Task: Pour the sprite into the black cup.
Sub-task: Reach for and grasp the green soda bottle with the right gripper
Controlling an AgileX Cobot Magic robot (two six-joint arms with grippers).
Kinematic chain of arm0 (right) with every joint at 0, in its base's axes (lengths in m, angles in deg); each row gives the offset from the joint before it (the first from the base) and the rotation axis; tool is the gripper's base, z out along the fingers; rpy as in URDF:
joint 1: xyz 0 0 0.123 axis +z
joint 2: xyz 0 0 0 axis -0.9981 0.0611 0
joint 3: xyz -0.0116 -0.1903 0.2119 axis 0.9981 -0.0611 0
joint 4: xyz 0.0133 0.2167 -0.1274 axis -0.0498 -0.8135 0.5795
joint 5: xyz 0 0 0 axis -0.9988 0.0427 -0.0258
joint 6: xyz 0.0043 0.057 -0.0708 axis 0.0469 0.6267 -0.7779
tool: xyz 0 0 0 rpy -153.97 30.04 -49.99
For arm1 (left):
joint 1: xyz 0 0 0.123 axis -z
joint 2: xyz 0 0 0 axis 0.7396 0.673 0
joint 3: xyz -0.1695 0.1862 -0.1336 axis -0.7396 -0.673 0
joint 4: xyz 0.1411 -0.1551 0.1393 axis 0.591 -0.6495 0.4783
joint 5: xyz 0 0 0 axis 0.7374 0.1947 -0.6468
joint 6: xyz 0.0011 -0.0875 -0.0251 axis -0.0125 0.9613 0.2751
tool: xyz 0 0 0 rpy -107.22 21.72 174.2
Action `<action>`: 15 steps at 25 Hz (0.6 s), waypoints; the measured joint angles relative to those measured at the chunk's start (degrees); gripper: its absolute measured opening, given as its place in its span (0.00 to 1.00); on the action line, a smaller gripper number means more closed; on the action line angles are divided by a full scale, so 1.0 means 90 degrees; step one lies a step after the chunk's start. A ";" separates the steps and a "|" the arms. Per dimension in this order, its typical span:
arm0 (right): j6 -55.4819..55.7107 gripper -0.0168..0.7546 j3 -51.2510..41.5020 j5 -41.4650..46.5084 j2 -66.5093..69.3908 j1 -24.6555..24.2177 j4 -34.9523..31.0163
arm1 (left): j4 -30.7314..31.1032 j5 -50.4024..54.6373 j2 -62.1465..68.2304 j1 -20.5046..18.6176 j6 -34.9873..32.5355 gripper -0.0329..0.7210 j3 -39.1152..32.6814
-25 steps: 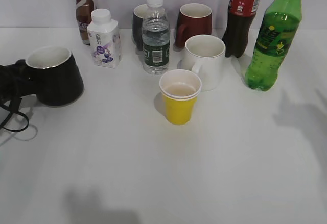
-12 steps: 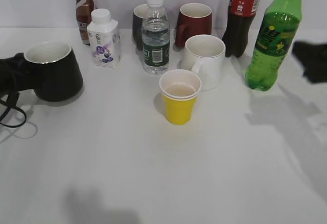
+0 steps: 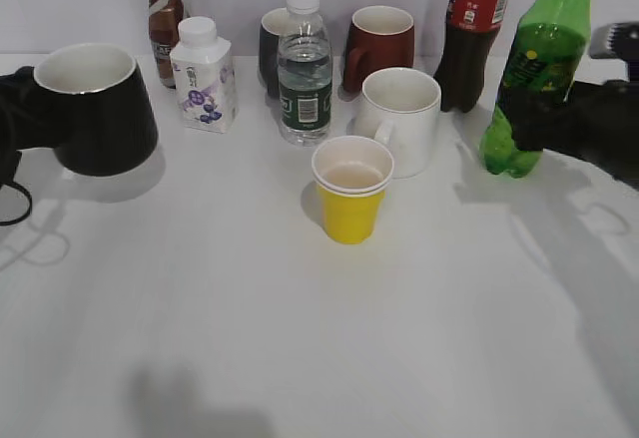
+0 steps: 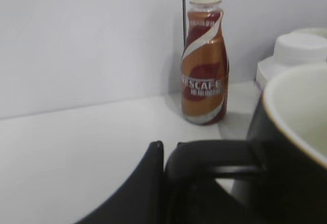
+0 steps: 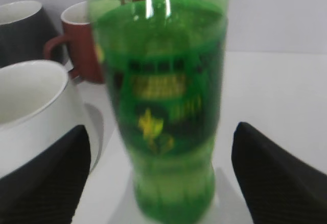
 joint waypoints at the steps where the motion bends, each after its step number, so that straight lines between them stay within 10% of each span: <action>1: 0.0032 0.87 0.0218 0.0000 0.0205 0.0000 -0.0015 | 0.0000 0.0250 -0.0140 0.0028 0.0000 0.10 0.0000; 4: 0.0080 0.84 0.0916 0.0113 0.0790 0.0000 -0.0049 | 0.0098 0.0910 -0.0547 0.0217 0.0000 0.10 0.0000; 7: 0.0080 0.57 0.1258 0.0509 0.0853 0.0005 -0.0012 | 0.0350 0.1512 -0.0979 0.0582 0.0000 0.10 -0.0005; 15: -0.0115 0.56 0.1353 0.2430 -0.0951 0.0390 0.2028 | 0.0462 0.3620 -0.2044 0.2093 -0.0002 0.10 0.0447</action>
